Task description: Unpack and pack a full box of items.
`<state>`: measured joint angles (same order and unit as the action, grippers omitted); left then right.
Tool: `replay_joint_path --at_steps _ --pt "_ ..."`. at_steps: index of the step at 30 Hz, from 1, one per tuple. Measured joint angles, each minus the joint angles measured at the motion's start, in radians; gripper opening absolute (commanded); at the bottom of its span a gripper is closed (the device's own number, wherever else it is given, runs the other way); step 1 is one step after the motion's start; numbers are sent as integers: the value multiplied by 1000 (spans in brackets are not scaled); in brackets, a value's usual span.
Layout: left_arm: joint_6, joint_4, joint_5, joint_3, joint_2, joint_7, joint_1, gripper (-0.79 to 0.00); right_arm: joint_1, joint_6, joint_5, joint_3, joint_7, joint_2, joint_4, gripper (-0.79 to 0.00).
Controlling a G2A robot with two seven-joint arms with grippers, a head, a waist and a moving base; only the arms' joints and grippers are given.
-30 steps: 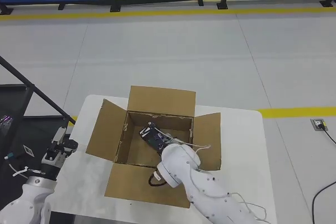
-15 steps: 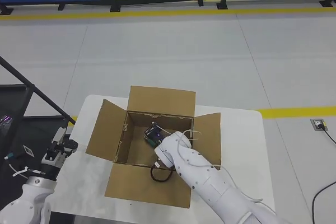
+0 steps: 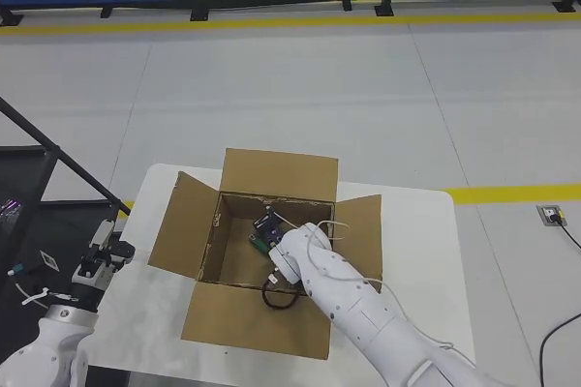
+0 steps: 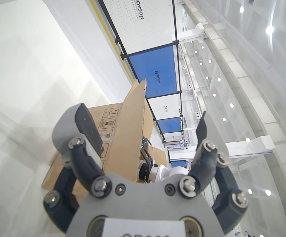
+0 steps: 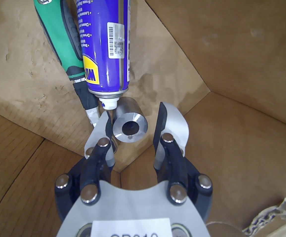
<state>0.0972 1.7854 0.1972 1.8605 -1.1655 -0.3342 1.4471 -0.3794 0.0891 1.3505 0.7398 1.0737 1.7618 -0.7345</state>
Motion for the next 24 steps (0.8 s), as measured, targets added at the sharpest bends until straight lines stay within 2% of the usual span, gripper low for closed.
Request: replay_joint_path --at_steps 3,5,6,8,10,11,12,18,24 --pt "0 0 0 0 0 0 0 0 -19 17 15 23 -4 -10 -63 -391" --pt "3 3 0 -3 0 -1 2 0 -44 26 28 44 -3 -21 -129 -296" --pt "6 8 0 -7 0 -10 4 0 -67 35 47 60 3 -30 -184 -194" --pt "12 14 -3 -13 1 -28 7 0 -113 47 87 86 19 -48 -284 -200" --pt "18 22 -11 -21 2 -44 8 0 -184 44 134 121 40 -70 -426 -163" --pt "20 26 -15 -26 2 -51 8 0 -219 40 154 137 47 -80 -492 -65" --pt "22 32 -23 -32 2 -60 8 0 -268 36 183 158 54 -92 -581 0" --pt "44 56 -79 -70 8 -149 7 0 -499 -2 274 216 24 -129 -937 0" --pt "50 76 -114 -117 12 -214 -5 0 -518 -17 285 216 28 -131 -962 0"
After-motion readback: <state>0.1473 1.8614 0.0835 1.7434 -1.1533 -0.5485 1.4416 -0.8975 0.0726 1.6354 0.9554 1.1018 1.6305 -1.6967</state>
